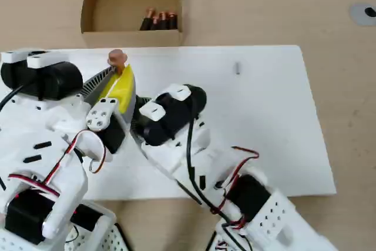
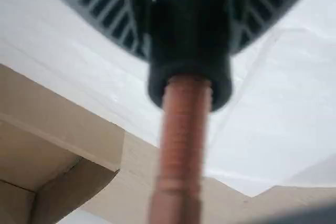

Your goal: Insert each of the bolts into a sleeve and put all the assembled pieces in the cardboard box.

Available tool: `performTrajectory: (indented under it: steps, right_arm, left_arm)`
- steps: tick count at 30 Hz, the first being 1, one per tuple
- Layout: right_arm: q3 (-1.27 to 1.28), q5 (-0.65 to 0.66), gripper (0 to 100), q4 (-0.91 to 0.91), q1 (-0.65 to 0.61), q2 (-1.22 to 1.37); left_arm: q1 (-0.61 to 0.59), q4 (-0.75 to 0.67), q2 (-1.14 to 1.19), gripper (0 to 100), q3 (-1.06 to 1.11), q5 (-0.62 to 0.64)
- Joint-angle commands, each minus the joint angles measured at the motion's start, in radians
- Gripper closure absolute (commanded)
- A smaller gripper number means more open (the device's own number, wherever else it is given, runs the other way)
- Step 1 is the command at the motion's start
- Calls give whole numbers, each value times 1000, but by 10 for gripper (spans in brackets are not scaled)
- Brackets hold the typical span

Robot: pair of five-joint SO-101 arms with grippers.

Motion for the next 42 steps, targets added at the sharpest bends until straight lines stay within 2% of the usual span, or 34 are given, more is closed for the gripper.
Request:
performTrajectory:
  steps: [1, 8, 14, 18, 23, 25, 29, 35, 42]
  right_arm:
    - [-16, -9, 988, -23, 13, -28]
    - [-16, -9, 988, -23, 13, -28]
    - [-16, -9, 988, -28, 13, -28]
    - [-16, -9, 988, -28, 13, -28]
    - [-16, -9, 988, -25, 13, -28]
    - [-16, -9, 988, -23, 13, -28]
    - [-16, -9, 988, -23, 13, -28]
    - [-16, -9, 988, -23, 13, -28]
    - [-16, -9, 988, -23, 13, -28]
  left_arm:
    - [9, -11, 2, 996, -3, -2]
    - [8, 74, 1, 996, -25, 40]
    - [14, 149, 1, 996, -120, 44]
    - [21, 224, 2, 996, -170, 92]
    - [216, 301, 2, 993, -226, 94]
    - [256, 313, 7, 974, -226, 92]
    - [256, 316, 4, 905, -218, 100]
    - [256, 354, 2, 885, -224, 135]
    - [121, 390, 4, 861, -287, 132]
